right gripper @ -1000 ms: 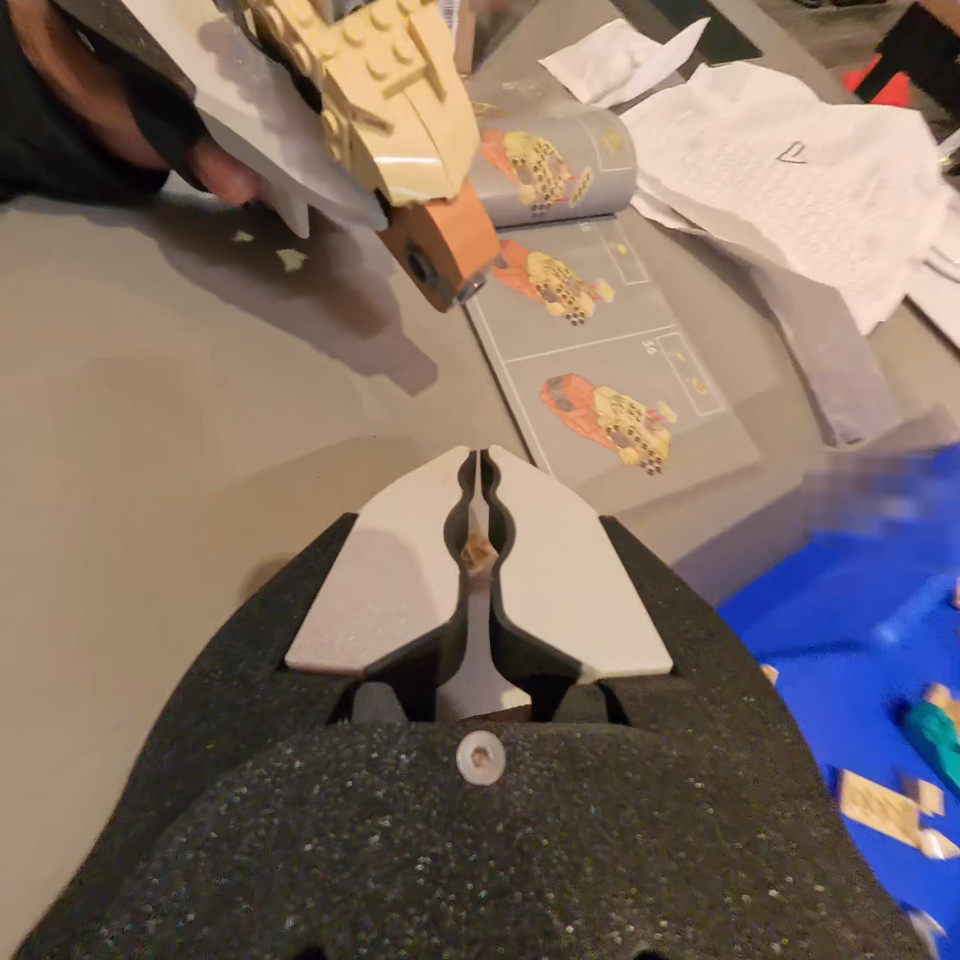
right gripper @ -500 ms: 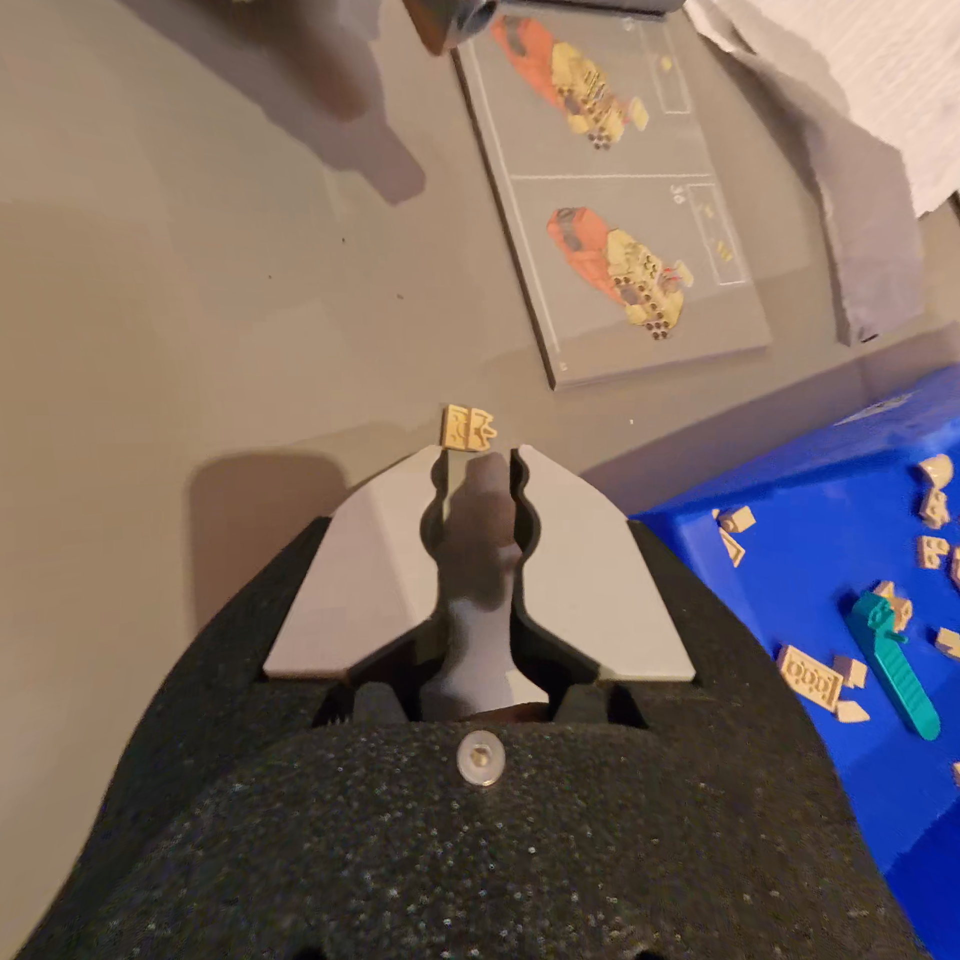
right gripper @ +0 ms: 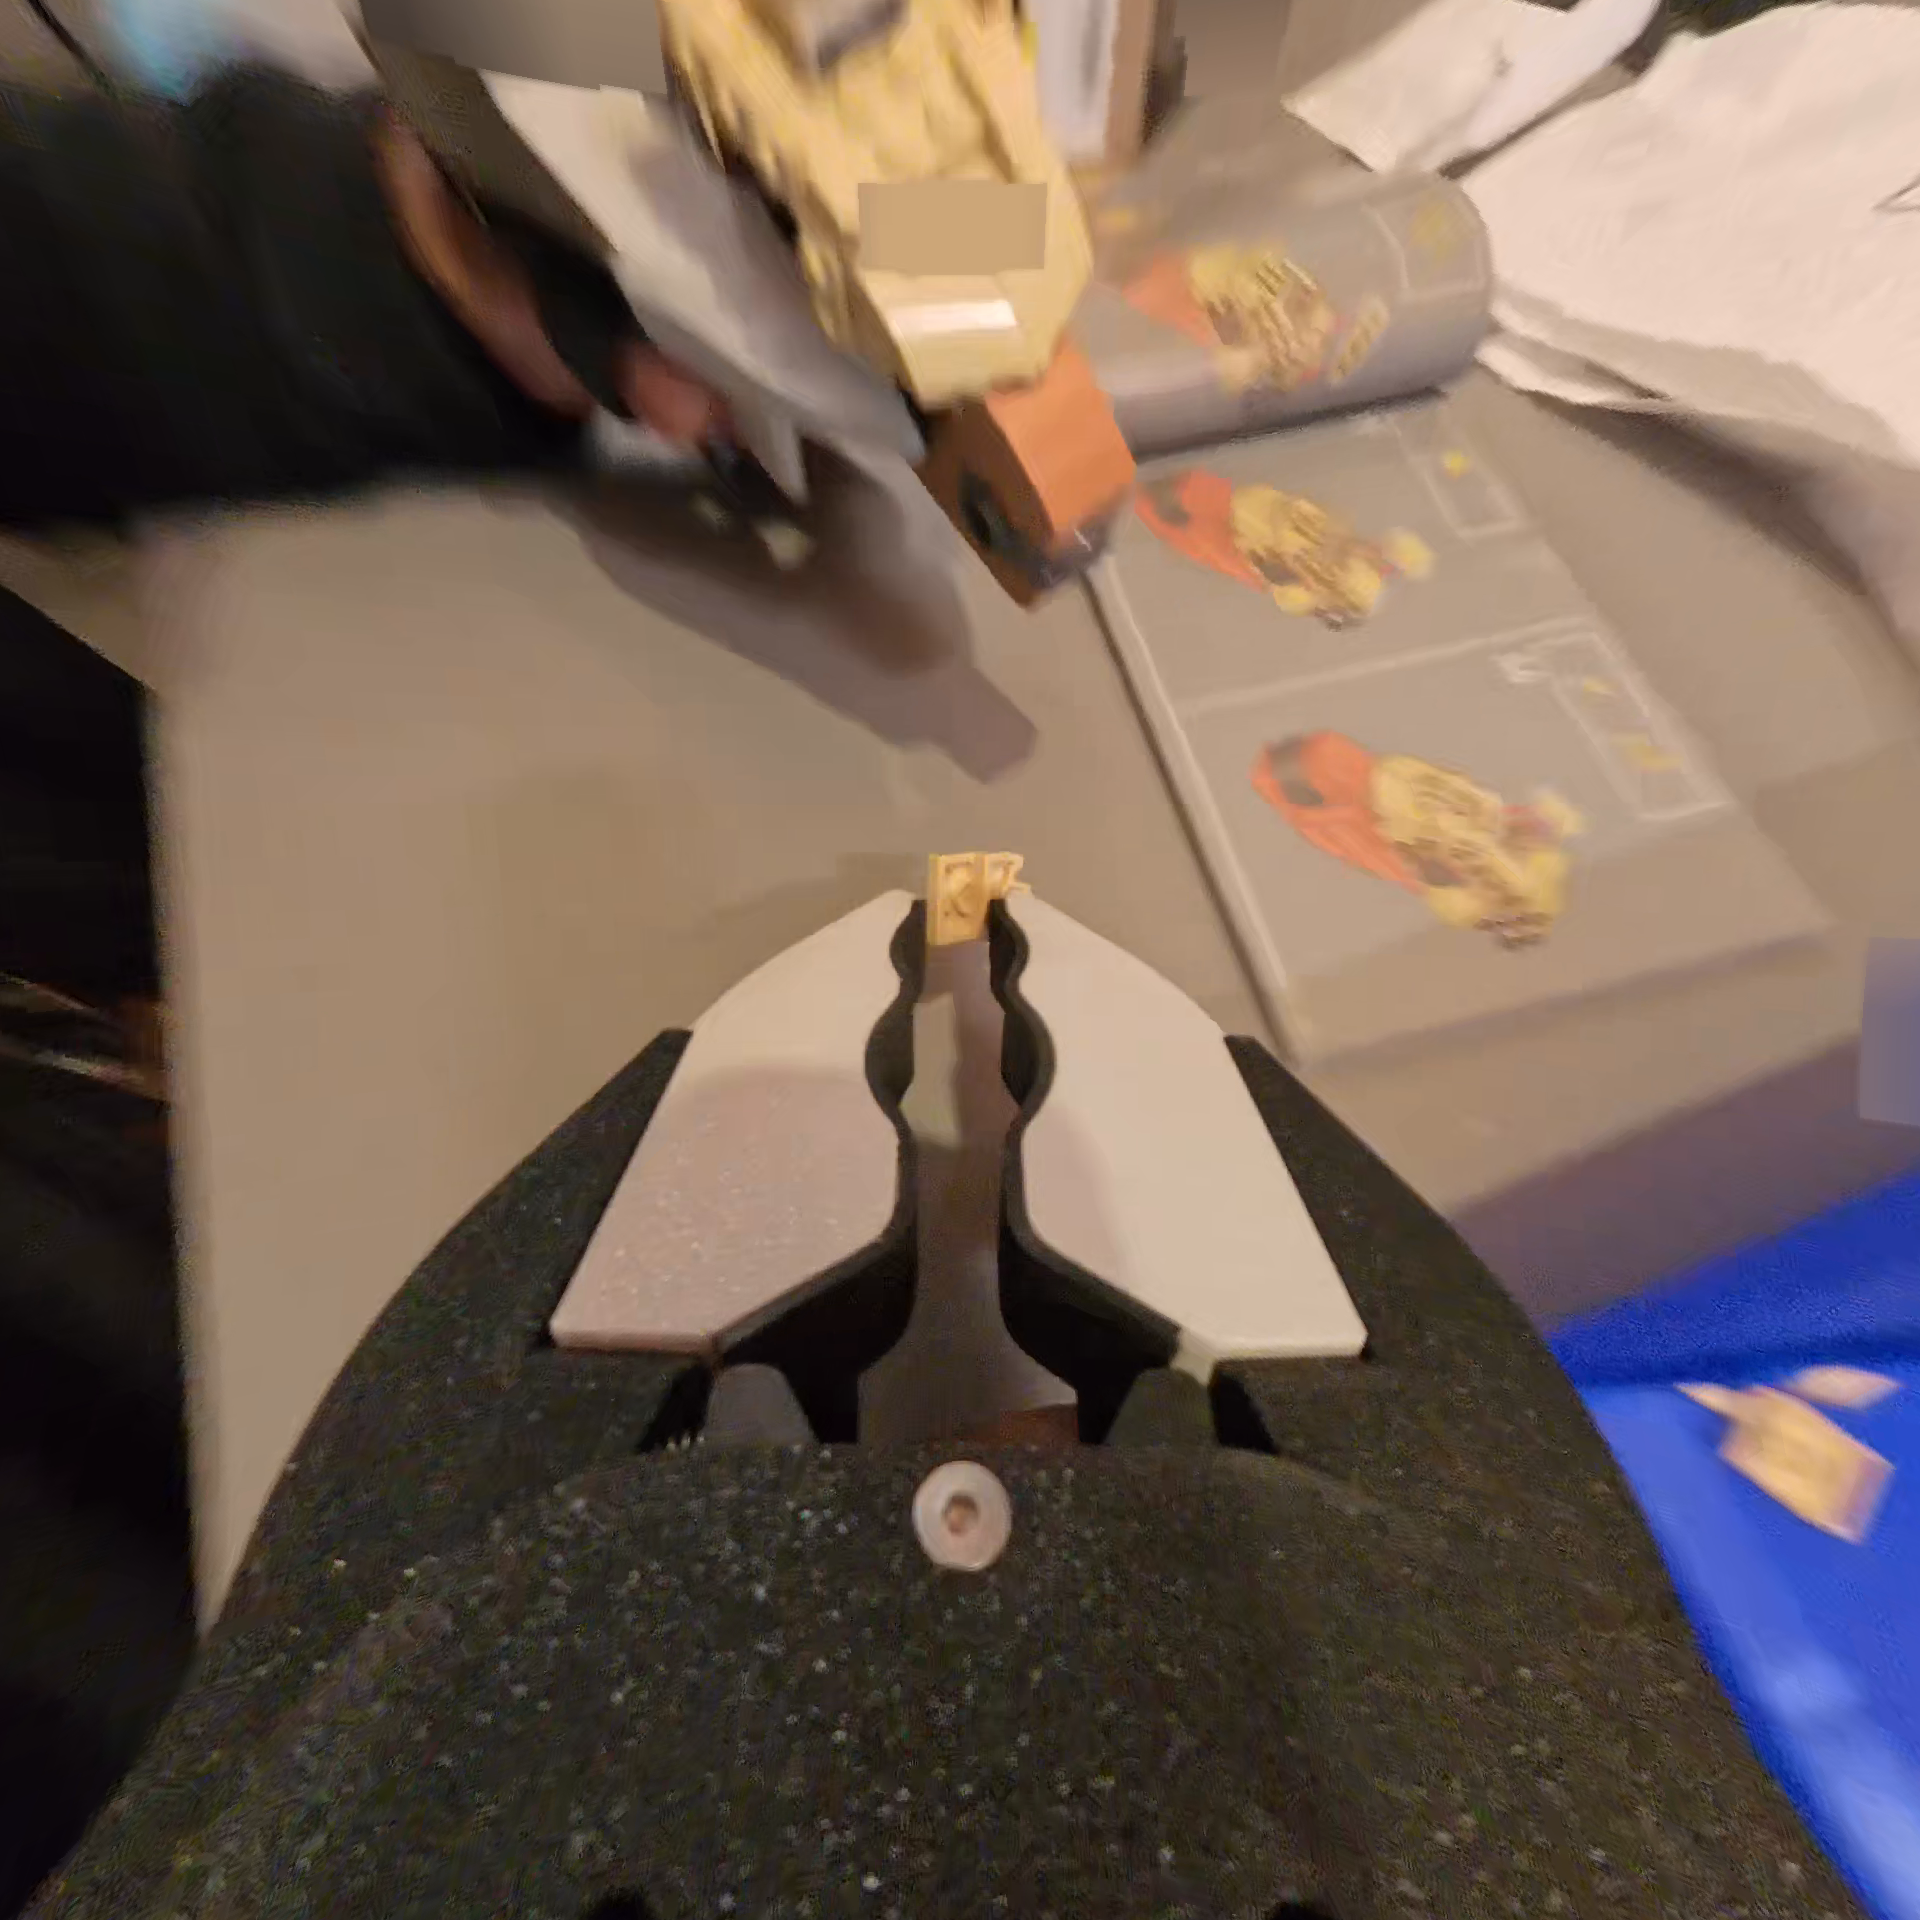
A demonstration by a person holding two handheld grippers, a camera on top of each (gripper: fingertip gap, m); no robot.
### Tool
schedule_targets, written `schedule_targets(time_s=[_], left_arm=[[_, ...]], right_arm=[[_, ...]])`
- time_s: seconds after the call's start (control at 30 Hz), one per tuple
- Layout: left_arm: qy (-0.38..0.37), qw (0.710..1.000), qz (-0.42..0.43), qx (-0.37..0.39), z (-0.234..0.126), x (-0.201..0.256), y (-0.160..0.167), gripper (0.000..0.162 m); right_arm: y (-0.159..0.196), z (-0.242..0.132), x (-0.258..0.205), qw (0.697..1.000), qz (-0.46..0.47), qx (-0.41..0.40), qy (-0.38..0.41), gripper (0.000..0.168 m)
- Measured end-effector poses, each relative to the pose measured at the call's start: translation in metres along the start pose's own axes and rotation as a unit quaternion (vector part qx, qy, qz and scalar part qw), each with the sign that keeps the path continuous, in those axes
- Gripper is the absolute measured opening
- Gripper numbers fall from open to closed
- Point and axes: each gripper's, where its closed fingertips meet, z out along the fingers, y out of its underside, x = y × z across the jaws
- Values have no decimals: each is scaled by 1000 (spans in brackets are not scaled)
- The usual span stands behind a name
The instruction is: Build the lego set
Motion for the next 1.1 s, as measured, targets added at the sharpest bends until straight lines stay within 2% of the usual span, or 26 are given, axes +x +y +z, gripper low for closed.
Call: schedule_targets(time_s=[0.1, 0.2, 0.27, 0.37, 0.5, 0.57, 0.63, 0.73, 0.87, 1.1], left_arm=[[-1, 1000, -3, 3, -1, -1, -1, 18], [0, 1000, -2, 4, -1, -1, -1, 18], [1, 1000, 0, 3, -1, 0, -1, 18], [2, 1000, 0, 2, -1, 0, -1, 18], [1, 1000, -1, 3, -1, 0, -1, 18], [1, 1000, -2, 3, -1, 0, -1, 18], [1, 1000, -1, 2, -1, 0, -1, 18], [1, 1000, -1, 2, 0, 0, -1, 18], [3, 1000, 1, 0, 0, 1, 0, 18], [6, 1000, 3, -1, 1, 2, 0, 18]], right_arm=[[-16, -2, -20, 980, 146, 61, -117, 11], [-10, -1, -1, 962, 237, 74, -110, 11], [0, -1, 11, 963, 248, 64, -78, 16], [3, -7, 9, 962, 253, 63, -84, 22], [13, -10, 16, 980, 191, 41, -27, 25], [21, -12, 27, 991, 128, 14, 35, 24], [30, -18, 44, 992, 57, -26, 113, 23], [41, -29, 55, 983, -14, -73, 166, 23], [50, -36, 62, 978, -42, -93, 181, 21], [57, -30, 63, 977, -82, -136, 146, 13]])
